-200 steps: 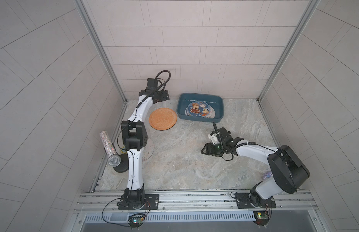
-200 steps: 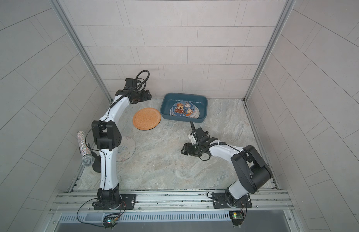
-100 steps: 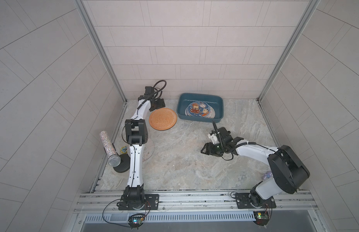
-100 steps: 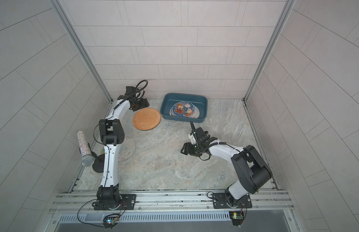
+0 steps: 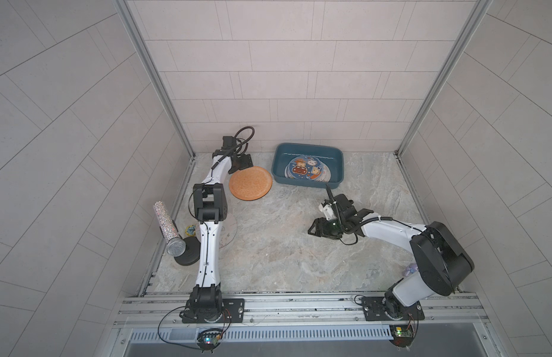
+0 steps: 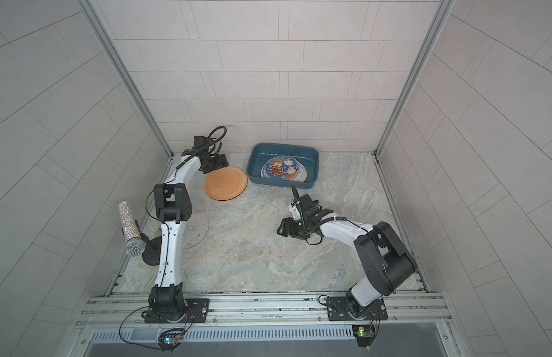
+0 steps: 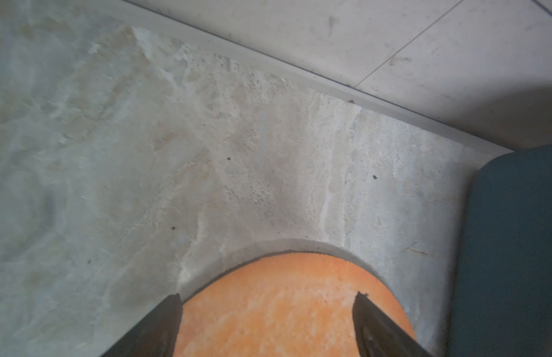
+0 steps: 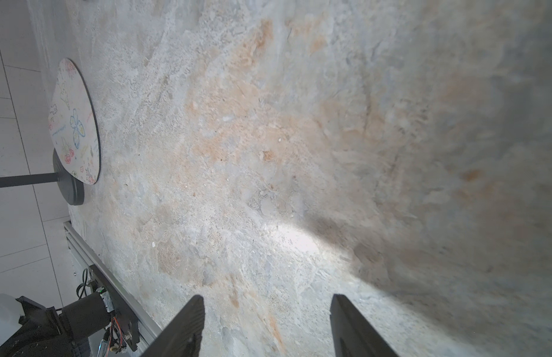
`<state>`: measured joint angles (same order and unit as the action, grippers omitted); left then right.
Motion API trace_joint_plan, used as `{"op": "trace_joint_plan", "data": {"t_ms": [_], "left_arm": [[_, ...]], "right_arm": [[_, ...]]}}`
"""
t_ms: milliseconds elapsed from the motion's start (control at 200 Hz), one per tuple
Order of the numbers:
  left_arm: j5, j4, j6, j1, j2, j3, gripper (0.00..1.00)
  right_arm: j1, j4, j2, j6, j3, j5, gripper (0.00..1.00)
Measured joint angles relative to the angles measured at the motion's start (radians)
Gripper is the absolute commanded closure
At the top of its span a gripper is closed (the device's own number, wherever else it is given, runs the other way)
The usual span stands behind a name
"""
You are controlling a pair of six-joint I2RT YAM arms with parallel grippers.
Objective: Put the coasters into the storage box
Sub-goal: Move the coaster to the center of the board.
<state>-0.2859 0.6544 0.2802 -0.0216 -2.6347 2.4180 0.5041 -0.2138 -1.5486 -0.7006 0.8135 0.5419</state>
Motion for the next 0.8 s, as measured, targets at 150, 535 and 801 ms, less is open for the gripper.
{"op": "trace_joint_plan", "data": {"t_ms": [150, 535, 801], "left_arm": [[0.019, -0.006, 0.007, -0.007, -0.016, 0.008, 0.05], [-0.003, 0.063, -0.011, 0.005, -0.042, 0.067, 0.11], [-0.005, 0.156, -0.092, 0.045, -0.042, 0.085, 0.12]], "right_arm": [[0.000, 0.000, -0.005, 0.000, 0.006, 0.000, 0.32], [0.003, 0.000, -0.012, 0.000, 0.013, 0.000, 0.32], [0.006, -0.012, -0.005, 0.000, 0.013, -0.001, 0.32]]}}
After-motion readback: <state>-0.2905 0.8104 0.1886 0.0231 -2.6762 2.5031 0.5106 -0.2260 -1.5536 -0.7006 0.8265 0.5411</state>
